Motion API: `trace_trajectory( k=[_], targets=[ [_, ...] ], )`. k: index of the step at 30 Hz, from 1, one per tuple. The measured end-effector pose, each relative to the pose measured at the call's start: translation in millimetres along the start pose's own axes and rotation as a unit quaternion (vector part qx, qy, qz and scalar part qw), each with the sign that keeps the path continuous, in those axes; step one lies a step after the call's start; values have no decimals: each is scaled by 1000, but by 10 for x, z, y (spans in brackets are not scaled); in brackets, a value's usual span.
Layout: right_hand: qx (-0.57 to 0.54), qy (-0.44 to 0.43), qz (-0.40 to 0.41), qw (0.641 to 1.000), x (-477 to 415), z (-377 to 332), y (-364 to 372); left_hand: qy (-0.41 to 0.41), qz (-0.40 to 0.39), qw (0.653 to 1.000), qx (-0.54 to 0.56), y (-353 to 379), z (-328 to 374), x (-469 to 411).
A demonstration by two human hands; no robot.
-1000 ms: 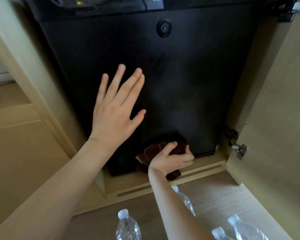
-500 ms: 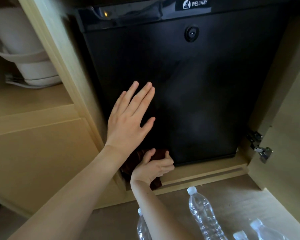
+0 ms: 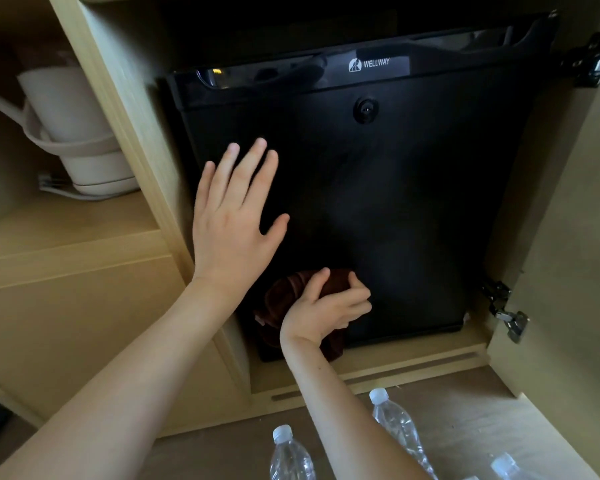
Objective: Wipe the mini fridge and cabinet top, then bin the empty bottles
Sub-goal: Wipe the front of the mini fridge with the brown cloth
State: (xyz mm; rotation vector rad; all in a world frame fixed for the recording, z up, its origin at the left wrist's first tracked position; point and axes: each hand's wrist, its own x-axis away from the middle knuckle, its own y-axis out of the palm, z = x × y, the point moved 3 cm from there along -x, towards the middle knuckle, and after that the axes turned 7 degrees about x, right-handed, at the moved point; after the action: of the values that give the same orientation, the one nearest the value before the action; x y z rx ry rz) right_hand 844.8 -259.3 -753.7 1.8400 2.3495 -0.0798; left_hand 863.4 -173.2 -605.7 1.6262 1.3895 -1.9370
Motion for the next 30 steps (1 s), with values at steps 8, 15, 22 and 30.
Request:
trace_trajectory(
  k=[8, 15, 22, 30],
  targets=[
    [-21, -33, 39, 998, -479, -452, -109, -19, 2, 1000, 12, -30, 7, -44],
    [-7, -164, 68, 984, -927, -1058, -190, -18, 17, 999, 20, 12, 8, -41],
    [16, -314, 73, 946, -1170, -1483, -151, -36, 46, 996, 65, 112, 68, -55],
    [52, -355, 75, 931, -1109, -932, -191, -38, 57, 995, 75, 191, 50, 17]
  ],
)
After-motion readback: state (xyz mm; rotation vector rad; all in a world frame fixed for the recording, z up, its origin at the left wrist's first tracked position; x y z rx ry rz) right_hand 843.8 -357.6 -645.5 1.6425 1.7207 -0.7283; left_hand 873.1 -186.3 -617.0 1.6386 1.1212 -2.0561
